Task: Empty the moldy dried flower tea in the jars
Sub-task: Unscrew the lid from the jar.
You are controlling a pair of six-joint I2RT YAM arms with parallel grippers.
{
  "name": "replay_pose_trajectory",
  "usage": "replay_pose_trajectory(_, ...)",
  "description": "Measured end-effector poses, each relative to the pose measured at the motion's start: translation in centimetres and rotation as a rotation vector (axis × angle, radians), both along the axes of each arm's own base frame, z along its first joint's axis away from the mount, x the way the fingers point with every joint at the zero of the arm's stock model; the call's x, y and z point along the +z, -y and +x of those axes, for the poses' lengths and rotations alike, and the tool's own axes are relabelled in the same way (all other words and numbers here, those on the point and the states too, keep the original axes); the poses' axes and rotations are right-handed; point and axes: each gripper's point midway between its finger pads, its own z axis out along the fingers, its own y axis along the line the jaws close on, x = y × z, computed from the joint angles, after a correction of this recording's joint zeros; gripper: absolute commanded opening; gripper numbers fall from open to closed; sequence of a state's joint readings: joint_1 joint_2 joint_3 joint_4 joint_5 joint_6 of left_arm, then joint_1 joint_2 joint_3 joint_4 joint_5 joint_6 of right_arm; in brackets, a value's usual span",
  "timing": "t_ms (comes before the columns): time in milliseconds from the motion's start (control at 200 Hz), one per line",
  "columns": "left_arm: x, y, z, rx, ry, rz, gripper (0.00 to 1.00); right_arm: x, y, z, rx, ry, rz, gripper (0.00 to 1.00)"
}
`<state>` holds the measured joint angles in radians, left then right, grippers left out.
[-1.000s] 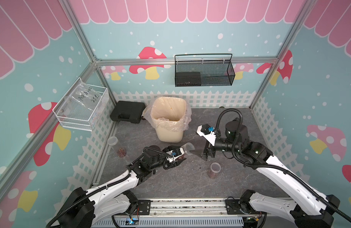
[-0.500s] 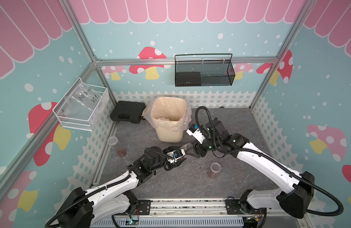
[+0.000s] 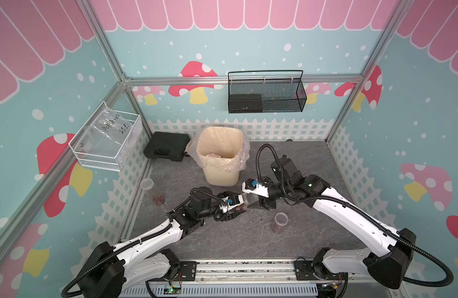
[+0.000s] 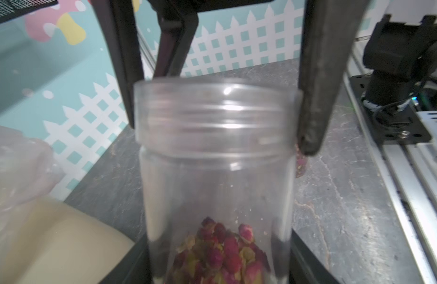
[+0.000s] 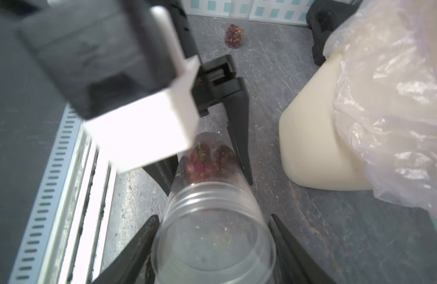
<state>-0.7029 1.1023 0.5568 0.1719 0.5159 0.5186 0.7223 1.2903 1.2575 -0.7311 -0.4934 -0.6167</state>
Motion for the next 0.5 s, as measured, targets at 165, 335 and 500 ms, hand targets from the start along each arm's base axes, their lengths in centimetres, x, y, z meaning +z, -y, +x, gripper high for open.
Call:
replay_pose_trajectory(165, -0.8, 0.1, -0.1, -0.017, -0.054, 0.011, 0.12, -1.0, 0.1, 0.1, 0.080, 0.036, -0.067, 0.51)
replay_pose_trajectory(335, -0.7, -0.1, 0.3, 0.013, -0.037, 0.015, 0.12, -0.2, -0.5, 0.5, 0.042, 0.025, -0.024, 0.98)
replay_pose_trajectory(500, -1.0, -0.2, 0.4, 0.036, 0.001, 0.031, 0.13, 5.4, -1.1, -0.2, 0.006, 0.098, 0.213, 1.00)
